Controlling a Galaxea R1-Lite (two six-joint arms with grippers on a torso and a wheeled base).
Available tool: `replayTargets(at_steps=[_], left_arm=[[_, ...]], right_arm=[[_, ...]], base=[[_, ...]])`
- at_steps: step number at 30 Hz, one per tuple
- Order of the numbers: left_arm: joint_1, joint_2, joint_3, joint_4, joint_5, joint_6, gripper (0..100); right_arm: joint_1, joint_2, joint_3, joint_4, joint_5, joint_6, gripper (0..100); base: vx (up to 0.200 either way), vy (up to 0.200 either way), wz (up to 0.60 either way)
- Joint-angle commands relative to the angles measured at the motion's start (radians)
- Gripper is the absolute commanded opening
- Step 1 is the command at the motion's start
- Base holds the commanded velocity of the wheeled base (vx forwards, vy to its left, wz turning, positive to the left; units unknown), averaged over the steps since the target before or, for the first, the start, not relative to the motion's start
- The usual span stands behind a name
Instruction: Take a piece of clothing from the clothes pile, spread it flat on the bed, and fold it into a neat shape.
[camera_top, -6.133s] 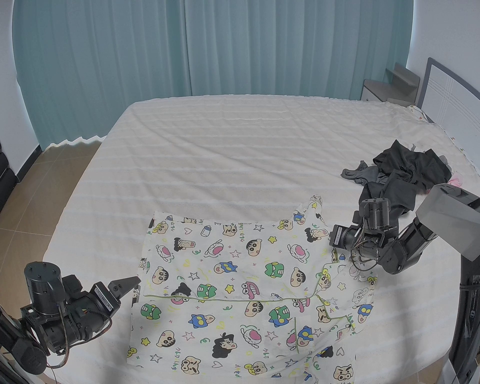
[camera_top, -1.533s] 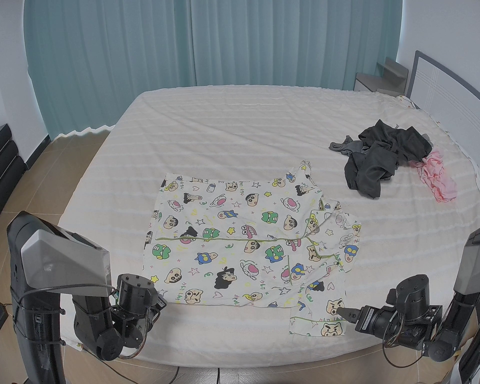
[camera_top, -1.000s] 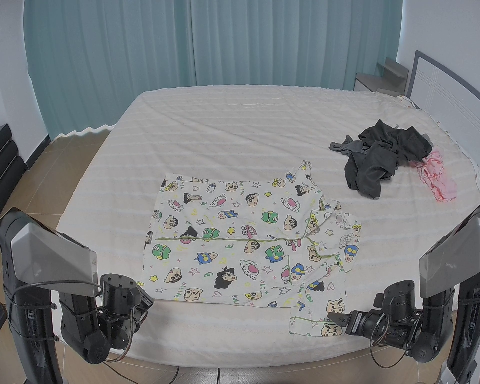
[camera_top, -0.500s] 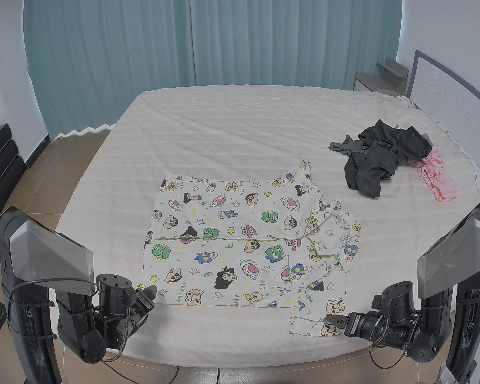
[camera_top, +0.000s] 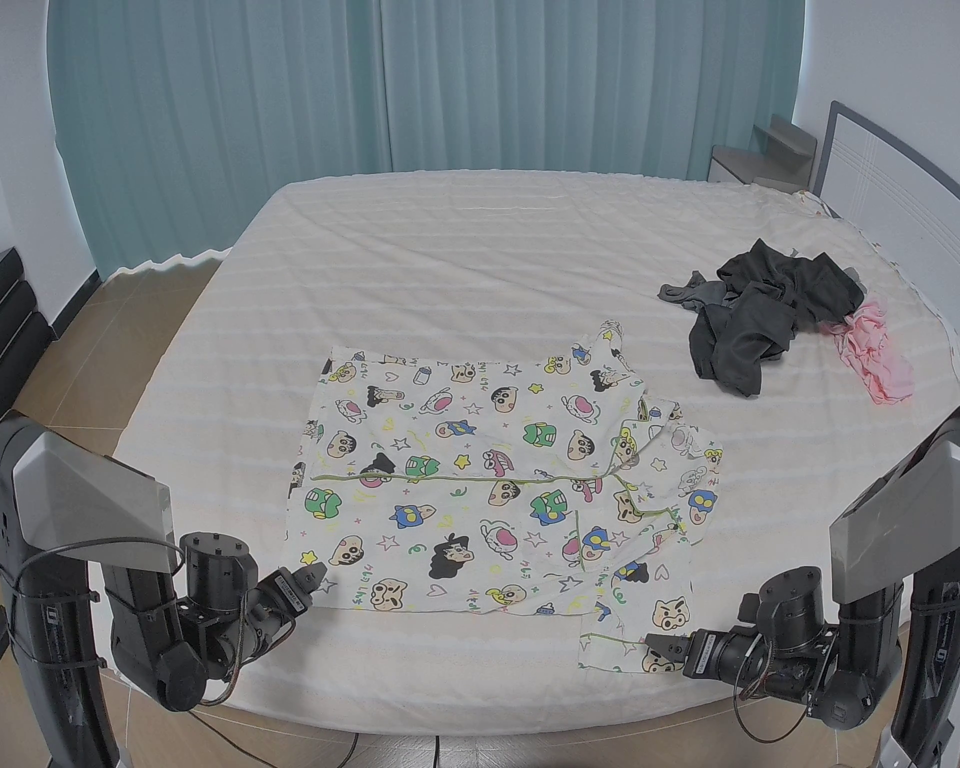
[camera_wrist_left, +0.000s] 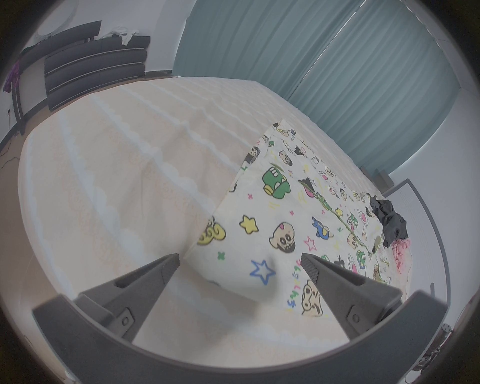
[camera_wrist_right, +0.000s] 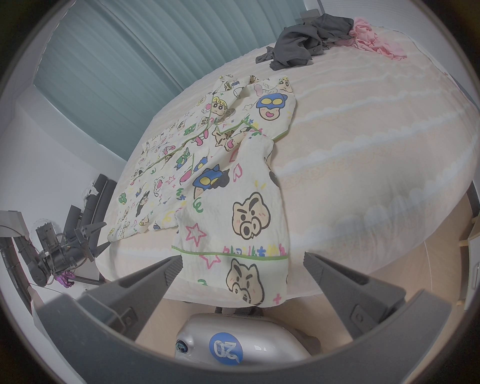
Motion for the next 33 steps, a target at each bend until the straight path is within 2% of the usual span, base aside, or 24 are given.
replayTargets(at_steps=[1,7,12,13,28,33], left_arm=[[0.007,0.032,-0.045,0.003,0.000,0.006,100],[0.000,0.062,-0.088,0.026,0.003,0.015,100],[-0.002,0.062,-0.134,0.098,0.011,0.017,100],[-0.002,0.061,-0.141,0.115,0.012,0.017,0],[-0.002,0.056,-0.118,0.118,0.020,0.015,0],[-0.002,0.042,-0.085,0.115,0.045,0.011,0]], right_arm=[[0.003,-0.001,0.018,-0.015,-0.001,0.000,100],[0.005,0.004,0.018,-0.015,0.001,0.000,100],[0.014,0.002,0.018,-0.015,-0.001,-0.002,100],[0.019,0.002,0.018,-0.015,-0.001,-0.002,100],[0.023,0.005,0.018,-0.015,-0.005,-0.009,100],[0.023,0.012,0.012,-0.015,-0.004,-0.018,100]], base=[[0.000,0.000,0.00],[0.000,0.000,0.00],[0.000,0.000,0.00],[0.000,0.000,0.00],[0.000,0.000,0.00],[0.000,0.000,0.00]])
